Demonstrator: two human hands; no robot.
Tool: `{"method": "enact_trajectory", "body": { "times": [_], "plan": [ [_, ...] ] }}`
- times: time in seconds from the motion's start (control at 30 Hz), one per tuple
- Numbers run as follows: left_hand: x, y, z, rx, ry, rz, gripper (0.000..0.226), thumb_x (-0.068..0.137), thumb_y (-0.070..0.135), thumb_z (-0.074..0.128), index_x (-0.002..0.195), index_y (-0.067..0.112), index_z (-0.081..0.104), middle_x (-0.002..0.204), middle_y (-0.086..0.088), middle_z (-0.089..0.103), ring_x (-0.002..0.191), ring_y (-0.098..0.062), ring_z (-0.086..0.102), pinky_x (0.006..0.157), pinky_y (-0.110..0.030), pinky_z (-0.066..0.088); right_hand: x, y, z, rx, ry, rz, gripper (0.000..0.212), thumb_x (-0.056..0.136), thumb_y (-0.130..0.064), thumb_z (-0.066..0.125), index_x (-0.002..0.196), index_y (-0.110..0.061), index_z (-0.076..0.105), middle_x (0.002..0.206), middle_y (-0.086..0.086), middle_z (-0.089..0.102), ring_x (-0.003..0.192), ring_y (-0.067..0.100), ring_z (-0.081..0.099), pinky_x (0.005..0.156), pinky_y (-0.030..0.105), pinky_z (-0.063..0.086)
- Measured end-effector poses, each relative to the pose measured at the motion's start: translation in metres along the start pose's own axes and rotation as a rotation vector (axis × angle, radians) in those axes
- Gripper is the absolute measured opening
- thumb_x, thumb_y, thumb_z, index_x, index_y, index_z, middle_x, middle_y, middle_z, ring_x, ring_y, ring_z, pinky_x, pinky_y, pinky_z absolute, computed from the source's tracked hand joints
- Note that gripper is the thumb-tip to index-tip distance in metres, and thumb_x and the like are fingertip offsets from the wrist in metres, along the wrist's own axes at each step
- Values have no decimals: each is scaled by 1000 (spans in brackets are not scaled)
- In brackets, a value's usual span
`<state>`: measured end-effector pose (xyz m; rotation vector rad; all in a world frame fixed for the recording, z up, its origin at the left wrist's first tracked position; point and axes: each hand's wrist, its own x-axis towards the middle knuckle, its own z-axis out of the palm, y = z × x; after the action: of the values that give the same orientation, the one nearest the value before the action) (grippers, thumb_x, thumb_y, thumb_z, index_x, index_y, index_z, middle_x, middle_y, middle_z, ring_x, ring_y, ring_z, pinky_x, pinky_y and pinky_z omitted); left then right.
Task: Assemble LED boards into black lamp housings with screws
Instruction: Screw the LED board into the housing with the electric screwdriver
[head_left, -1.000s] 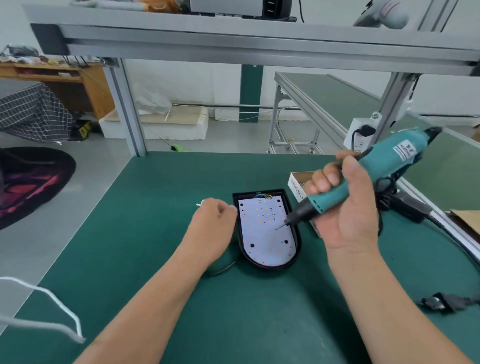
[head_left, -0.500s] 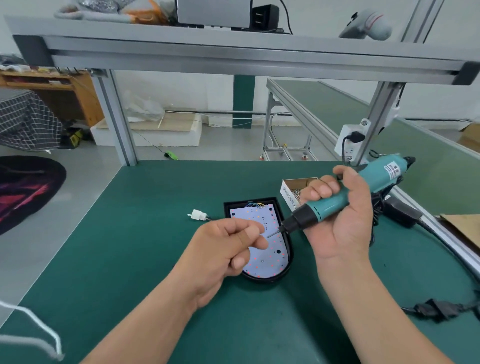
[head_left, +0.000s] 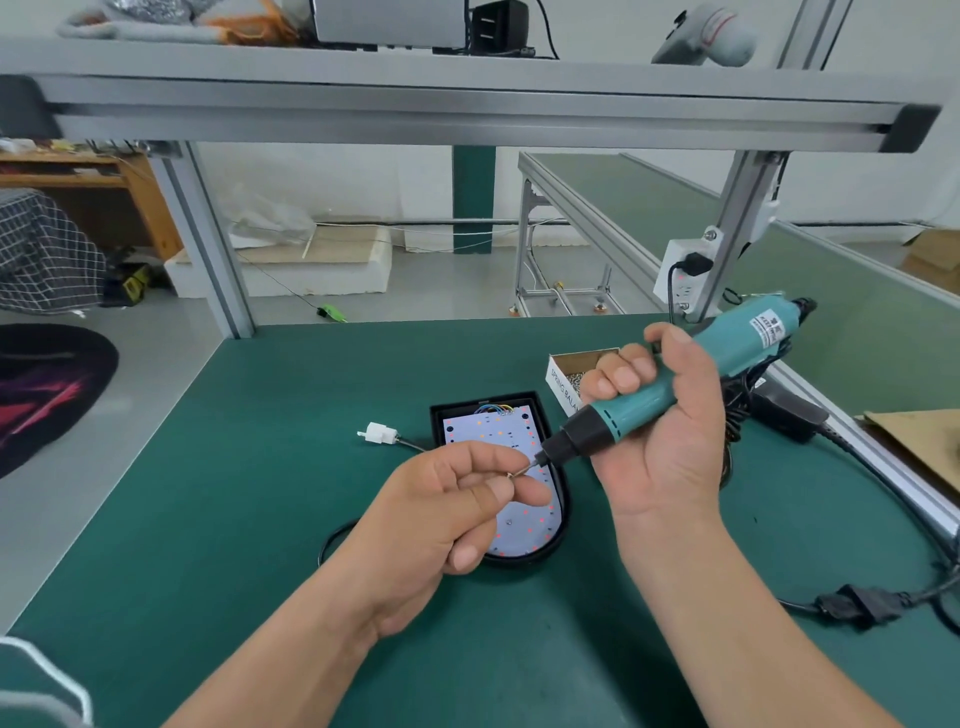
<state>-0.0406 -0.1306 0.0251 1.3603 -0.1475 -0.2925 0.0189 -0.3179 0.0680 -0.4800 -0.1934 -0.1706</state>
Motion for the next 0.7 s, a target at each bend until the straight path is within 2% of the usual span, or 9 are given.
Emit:
{"method": "enact_trajectory", "body": {
  "times": [0.23,0.43,0.5,0.6,0.7],
  "plan": [
    [-2,2,0,65,-38,20,31,93,19,63,123,10,63,113,-15,79,40,-8,32,53,-19,35,0,-1,0,-4,14,0,12,101,-18,59,89,-17,60,71,-4,41,59,12,44,59,25,45],
    [-2,2,0,152,-44,39,29,95,21,61,123,15,63,114,-9,79,41,-9,32,57,-19,38,0,0,-1,-21,20,21,12,102,-18,57,90,-17,59,70,-4,42,58,11,43,57,24,44],
    [-3,3,1,200,-35,49,26,96,22,60,122,17,63,113,-6,80,41,-10,33,60,-22,41,1,0,-2,-35,14,32,12,102,-18,57,90,-18,58,70,-5,42,58,11,43,57,24,44],
    [-3,2,2,322,7,65,16,106,13,57,119,21,63,111,1,81,43,-13,35,64,-34,39,2,1,-2,-82,24,50,14,103,-19,56,89,-18,58,69,-4,43,57,10,43,56,24,44],
    [-3,1,4,360,54,74,20,108,6,53,118,21,63,108,4,81,43,-14,34,55,-32,36,4,4,-1,-96,58,57,13,103,-18,59,90,-17,56,69,-4,43,57,11,44,55,24,44]
  ]
}}
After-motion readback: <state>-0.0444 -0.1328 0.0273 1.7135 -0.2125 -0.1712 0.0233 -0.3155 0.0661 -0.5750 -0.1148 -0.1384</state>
